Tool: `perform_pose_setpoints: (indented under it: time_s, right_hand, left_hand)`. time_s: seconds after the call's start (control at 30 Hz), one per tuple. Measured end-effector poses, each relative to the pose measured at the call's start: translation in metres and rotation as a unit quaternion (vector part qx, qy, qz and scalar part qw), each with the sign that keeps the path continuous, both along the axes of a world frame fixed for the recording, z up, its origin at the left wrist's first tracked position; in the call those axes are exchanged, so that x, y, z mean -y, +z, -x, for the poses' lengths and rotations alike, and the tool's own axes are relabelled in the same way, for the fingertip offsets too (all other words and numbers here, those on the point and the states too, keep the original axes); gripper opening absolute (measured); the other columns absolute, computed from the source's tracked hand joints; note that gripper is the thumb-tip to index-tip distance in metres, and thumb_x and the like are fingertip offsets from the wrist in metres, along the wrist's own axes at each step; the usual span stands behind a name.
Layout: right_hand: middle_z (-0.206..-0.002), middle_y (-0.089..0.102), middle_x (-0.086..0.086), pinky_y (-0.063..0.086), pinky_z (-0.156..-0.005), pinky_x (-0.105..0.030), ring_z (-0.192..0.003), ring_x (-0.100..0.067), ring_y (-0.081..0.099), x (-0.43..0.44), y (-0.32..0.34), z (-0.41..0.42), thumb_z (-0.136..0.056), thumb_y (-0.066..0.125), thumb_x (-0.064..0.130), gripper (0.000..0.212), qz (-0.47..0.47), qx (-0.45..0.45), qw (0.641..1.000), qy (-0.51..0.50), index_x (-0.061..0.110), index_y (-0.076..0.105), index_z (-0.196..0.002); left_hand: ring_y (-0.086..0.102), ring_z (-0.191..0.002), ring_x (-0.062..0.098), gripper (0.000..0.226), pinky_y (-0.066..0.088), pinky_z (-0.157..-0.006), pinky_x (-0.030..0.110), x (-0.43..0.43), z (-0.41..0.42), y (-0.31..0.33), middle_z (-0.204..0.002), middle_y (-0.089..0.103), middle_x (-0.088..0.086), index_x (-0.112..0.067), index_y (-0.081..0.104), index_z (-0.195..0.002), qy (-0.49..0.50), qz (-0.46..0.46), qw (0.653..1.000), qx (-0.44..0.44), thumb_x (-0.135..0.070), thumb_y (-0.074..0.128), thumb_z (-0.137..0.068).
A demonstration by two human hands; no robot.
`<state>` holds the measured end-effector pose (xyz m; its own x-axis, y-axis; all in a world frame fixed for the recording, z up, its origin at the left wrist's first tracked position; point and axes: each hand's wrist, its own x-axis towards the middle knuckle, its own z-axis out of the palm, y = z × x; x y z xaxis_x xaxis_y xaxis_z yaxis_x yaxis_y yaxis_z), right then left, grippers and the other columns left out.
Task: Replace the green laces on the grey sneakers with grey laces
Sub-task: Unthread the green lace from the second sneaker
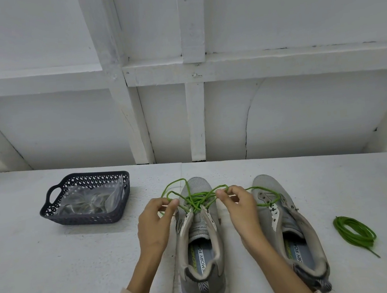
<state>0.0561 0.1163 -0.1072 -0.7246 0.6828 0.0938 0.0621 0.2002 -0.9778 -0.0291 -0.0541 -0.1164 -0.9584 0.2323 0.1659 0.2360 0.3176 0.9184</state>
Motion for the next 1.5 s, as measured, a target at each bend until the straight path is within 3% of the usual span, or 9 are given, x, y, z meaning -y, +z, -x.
perform_pose_setpoints:
  time_s: [0.17, 0.37, 0.53, 0.73, 0.9, 1.1, 1.27, 1.4, 1.5]
  right_hand:
    - [-0.075, 0.069, -0.008, 0.05, -0.069, -0.04, -0.07, -0.019, 0.06, 0.008, -0.002, 0.001, -0.074, 0.076, 0.048, 0.037, 0.017, 0.059, 0.994, 0.095, 0.012, 0.071, -0.077]
    - [-0.065, 0.059, 0.0, 0.038, -0.062, -0.023, -0.06, -0.005, 0.048, 0.0, 0.005, -0.003, -0.089, 0.067, 0.029, 0.03, 0.035, -0.054, 0.997, -0.046, 0.003, 0.063, -0.074]
    - [-0.06, 0.066, -0.003, 0.042, -0.06, -0.028, -0.058, -0.009, 0.055, 0.007, -0.002, -0.001, -0.076, 0.08, 0.035, 0.03, 0.033, 0.049, 0.995, 0.082, 0.008, 0.07, -0.07]
    - [-0.064, 0.06, 0.003, 0.039, -0.062, -0.029, -0.063, -0.01, 0.054, -0.002, -0.002, -0.004, -0.088, 0.069, 0.025, 0.022, 0.068, -0.061, 0.994, -0.062, 0.015, 0.063, -0.069]
    - [-0.056, 0.061, 0.004, 0.04, -0.06, -0.028, -0.055, -0.008, 0.051, 0.009, -0.004, -0.002, -0.077, 0.08, 0.033, 0.028, 0.046, 0.032, 0.994, 0.097, 0.009, 0.07, -0.068]
    - [-0.055, 0.053, 0.007, 0.033, -0.054, -0.022, -0.053, -0.005, 0.043, 0.002, 0.0, -0.005, -0.088, 0.068, 0.027, 0.027, 0.072, -0.072, 0.993, -0.066, 0.007, 0.064, -0.071]
    - [-0.056, 0.061, -0.004, 0.039, -0.059, -0.026, -0.057, -0.009, 0.05, 0.009, -0.002, -0.003, -0.079, 0.079, 0.025, 0.023, 0.064, 0.023, 0.993, 0.1, 0.007, 0.07, -0.068]
    - [-0.055, 0.055, 0.004, 0.035, -0.056, -0.025, -0.051, -0.003, 0.045, 0.006, 0.0, -0.003, -0.087, 0.07, 0.02, 0.024, 0.079, -0.065, 0.994, -0.05, 0.012, 0.062, -0.066]
    - [-0.059, 0.054, 0.004, 0.036, -0.058, -0.027, -0.055, -0.005, 0.046, 0.005, -0.001, -0.006, -0.087, 0.071, 0.028, 0.026, 0.092, -0.062, 0.994, -0.02, 0.007, 0.063, -0.072]
  left_hand:
    - [0.061, -0.078, -0.001, 0.049, 0.048, -0.072, 0.028, -0.007, -0.01, 0.001, -0.079, 0.07, -0.016, -0.028, 0.071, -0.075, -0.065, 0.029, 0.997, 0.037, -0.073, 0.056, -0.065]
    - [0.059, -0.071, 0.005, 0.033, 0.042, -0.068, 0.03, 0.001, -0.005, 0.004, -0.072, 0.068, -0.011, -0.019, 0.068, -0.073, 0.032, -0.067, 0.997, 0.028, -0.05, 0.068, -0.084]
    - [0.062, -0.077, -0.001, 0.035, 0.045, -0.07, 0.023, -0.004, -0.012, 0.002, -0.077, 0.072, -0.012, -0.02, 0.073, -0.076, -0.072, 0.006, 0.995, 0.065, -0.055, 0.072, -0.076]
    - [0.06, -0.076, 0.004, 0.029, 0.041, -0.069, 0.028, 0.001, -0.006, 0.001, -0.073, 0.068, -0.012, -0.018, 0.067, -0.071, 0.041, -0.07, 0.996, 0.036, -0.042, 0.069, -0.087]
    - [0.061, -0.074, 0.004, 0.035, 0.046, -0.069, 0.024, -0.006, -0.014, 0.001, -0.074, 0.07, -0.009, -0.023, 0.07, -0.07, -0.082, -0.004, 0.995, 0.057, -0.058, 0.067, -0.074]
    - [0.06, -0.08, 0.009, 0.021, 0.042, -0.07, 0.027, 0.0, -0.01, 0.001, -0.078, 0.068, -0.007, -0.02, 0.066, -0.074, 0.037, -0.084, 0.995, 0.033, -0.033, 0.065, -0.091]
    - [0.06, -0.072, 0.001, 0.033, 0.042, -0.065, 0.018, -0.007, -0.016, 0.0, -0.071, 0.068, -0.01, -0.025, 0.068, -0.069, -0.067, -0.01, 0.996, 0.06, -0.057, 0.066, -0.077]
    - [0.061, -0.08, 0.005, 0.026, 0.041, -0.068, 0.024, -0.004, -0.016, 0.003, -0.077, 0.068, -0.007, -0.019, 0.066, -0.074, 0.045, -0.081, 0.995, 0.027, -0.037, 0.064, -0.092]
    - [0.059, -0.084, -0.001, 0.022, 0.043, -0.071, 0.023, -0.002, -0.017, 0.003, -0.086, 0.068, -0.011, -0.02, 0.068, -0.084, 0.018, -0.084, 0.996, 0.037, -0.041, 0.064, -0.09]
